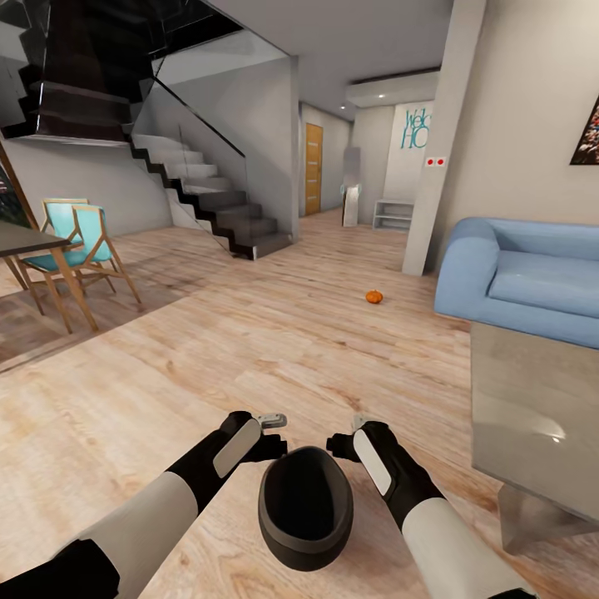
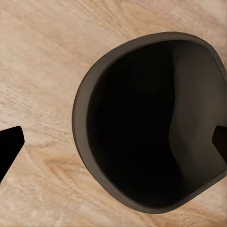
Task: Place each of the two pumpkins and all three candles from the living room inside a cabinet in the living room (use any cabinet), then make sure every cabinet is closed, and position the cauldron so it is next to a table in the living room.
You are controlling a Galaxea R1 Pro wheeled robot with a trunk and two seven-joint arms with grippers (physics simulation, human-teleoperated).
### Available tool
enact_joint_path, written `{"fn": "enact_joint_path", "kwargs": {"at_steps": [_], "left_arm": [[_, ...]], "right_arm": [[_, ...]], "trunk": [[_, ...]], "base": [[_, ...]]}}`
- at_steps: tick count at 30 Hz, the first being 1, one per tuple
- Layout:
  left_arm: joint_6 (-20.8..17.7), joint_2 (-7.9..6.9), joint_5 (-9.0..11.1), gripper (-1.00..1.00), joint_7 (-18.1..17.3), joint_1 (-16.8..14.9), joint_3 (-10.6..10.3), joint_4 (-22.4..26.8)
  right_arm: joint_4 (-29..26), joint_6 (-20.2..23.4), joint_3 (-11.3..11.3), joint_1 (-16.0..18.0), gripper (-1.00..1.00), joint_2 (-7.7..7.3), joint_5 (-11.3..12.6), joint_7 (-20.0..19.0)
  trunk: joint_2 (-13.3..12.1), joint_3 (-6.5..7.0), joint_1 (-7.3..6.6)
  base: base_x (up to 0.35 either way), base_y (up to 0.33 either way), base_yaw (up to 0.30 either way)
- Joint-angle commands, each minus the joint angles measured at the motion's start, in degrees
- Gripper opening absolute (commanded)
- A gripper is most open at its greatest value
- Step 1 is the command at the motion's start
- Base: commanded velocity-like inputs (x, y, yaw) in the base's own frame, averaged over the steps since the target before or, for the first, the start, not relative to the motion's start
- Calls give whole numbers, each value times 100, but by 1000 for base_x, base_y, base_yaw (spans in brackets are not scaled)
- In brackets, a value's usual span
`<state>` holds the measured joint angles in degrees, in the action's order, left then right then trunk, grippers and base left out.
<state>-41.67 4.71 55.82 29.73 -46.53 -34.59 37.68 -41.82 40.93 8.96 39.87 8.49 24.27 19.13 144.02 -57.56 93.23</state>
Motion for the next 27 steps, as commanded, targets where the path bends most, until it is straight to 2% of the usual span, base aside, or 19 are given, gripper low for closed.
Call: {"fn": "enact_joint_path", "kwargs": {"at_steps": [1, 6, 27], "left_arm": [[0, -4, 60, 100, 58, -5, -21, 9], [3, -11, 62, 100, 59, -2, -27, 11], [-6, -5, 52, 100, 56, -5, -30, -7]], "right_arm": [[-5, 12, 18, 3, 100, 0, 60, 55], [-5, 12, 18, 3, 100, 3, 60, 55], [-25, 109, 170, 3, 100, 5, 122, -3]], "trunk": [[3, -6, -1], [3, -6, -1], [31, -471, 53]], "base": [[20, -1, 0], [8, 0, 0], [0, 0, 0]]}}
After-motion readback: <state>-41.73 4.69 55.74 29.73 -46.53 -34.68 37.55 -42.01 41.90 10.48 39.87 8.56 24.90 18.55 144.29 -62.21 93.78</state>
